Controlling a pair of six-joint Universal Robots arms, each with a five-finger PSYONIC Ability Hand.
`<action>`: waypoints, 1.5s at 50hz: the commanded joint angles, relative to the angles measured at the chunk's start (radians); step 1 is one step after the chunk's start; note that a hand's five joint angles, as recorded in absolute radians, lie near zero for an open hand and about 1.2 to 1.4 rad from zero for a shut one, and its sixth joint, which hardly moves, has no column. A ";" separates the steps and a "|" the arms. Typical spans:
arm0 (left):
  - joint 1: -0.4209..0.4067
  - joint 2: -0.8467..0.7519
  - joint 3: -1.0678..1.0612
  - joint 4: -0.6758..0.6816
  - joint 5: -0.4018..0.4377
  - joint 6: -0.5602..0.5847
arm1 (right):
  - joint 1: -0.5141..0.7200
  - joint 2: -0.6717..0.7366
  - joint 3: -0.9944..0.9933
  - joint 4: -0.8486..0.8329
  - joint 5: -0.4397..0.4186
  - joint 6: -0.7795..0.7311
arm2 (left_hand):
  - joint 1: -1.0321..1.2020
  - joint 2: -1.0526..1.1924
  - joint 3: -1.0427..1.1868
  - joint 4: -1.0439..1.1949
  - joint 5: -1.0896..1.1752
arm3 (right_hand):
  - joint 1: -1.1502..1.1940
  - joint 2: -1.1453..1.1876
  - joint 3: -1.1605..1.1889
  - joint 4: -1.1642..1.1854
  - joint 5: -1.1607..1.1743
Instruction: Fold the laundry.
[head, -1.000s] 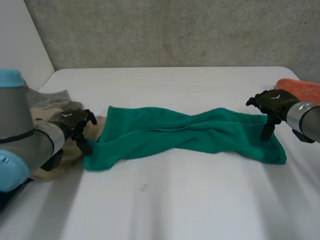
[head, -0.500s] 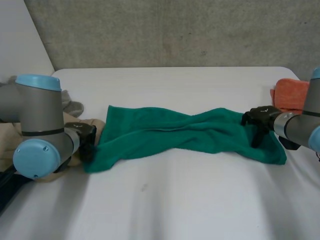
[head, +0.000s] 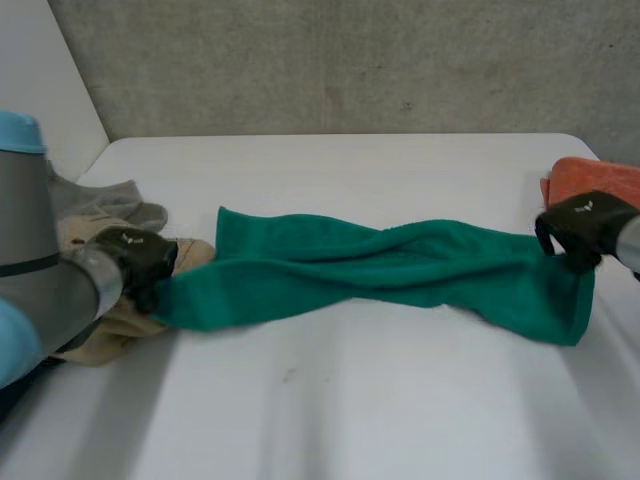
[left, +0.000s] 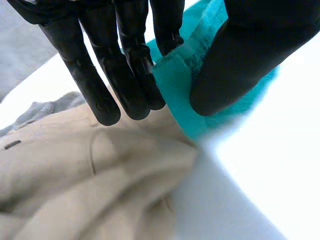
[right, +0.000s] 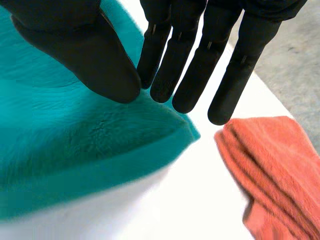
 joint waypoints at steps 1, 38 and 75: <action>0.016 0.187 -0.205 -0.121 0.088 0.205 | -0.108 -0.154 0.191 0.307 -0.001 -0.415 | 0.250 0.203 0.208 0.198 0.227 | 0.569 0.228 0.211 0.201 0.196; -0.036 -0.003 0.055 0.067 0.006 0.152 | -0.022 0.117 -0.027 -0.027 -0.143 -0.223 | 0.250 0.203 0.208 0.198 0.227 | -0.239 -0.580 -0.597 -0.607 -0.612; 0.032 0.309 -0.218 -0.288 0.121 0.287 | -0.223 -0.152 0.151 0.382 -0.061 -0.569 | 0.250 0.203 0.208 0.198 0.227 | 0.569 0.228 0.211 0.201 0.196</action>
